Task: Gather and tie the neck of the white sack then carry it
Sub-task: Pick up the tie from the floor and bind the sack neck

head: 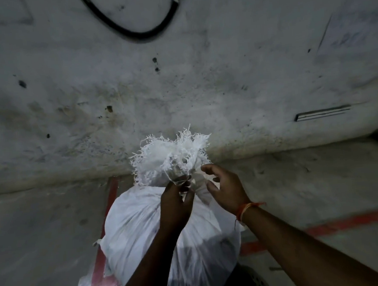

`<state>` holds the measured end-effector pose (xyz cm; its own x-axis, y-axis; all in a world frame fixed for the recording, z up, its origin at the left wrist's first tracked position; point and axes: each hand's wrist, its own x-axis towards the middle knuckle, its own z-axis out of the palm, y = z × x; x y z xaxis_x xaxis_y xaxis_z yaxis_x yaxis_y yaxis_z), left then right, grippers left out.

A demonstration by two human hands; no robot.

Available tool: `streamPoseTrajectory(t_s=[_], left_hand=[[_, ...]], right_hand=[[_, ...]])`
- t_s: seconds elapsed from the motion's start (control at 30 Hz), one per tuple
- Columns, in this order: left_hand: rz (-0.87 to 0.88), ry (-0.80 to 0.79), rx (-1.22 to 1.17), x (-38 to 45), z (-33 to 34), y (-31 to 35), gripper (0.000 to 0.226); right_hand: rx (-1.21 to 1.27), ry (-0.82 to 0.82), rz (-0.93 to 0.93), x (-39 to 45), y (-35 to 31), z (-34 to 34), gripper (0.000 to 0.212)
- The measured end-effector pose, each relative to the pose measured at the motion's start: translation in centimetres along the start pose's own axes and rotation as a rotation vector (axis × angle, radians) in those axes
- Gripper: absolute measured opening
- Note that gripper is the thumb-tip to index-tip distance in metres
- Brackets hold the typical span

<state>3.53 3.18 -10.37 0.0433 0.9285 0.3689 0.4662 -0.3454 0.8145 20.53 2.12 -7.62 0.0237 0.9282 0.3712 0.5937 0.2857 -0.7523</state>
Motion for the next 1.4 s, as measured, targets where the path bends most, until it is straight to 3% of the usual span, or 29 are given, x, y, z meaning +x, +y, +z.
streamPoseTrajectory(t_s=[0.27,0.53,0.93,1.17,1.27,1.4], left_hand=[[-0.009,-0.188,-0.182,-0.5,6.8,4.2,0.027],[-0.120,-0.384,-0.264,-1.8,18.5,3.1,0.029],[-0.249,-0.704,-0.198,-7.0,35.1,-2.9,0.028],[-0.386,-0.832,-0.150,-10.4,40.9,-8.8,0.022],[-0.460,-0.904,-0.132,-11.7,43.1,-11.7,0.033],[-0.443,-0.919,-0.090,-13.4,45.1,-14.6,0.030]], right_hand=[[0.056,0.057,0.085,-1.5,3.3,-3.8,0.042],[0.034,0.180,0.266,-4.9,13.0,-7.9,0.039],[0.042,0.267,0.617,-13.6,29.7,-9.9,0.038],[0.051,0.285,0.781,-18.6,37.0,-7.3,0.036],[0.037,0.256,0.845,-20.5,39.4,-6.1,0.036],[-0.015,0.220,0.944,-22.9,42.2,-4.4,0.035]])
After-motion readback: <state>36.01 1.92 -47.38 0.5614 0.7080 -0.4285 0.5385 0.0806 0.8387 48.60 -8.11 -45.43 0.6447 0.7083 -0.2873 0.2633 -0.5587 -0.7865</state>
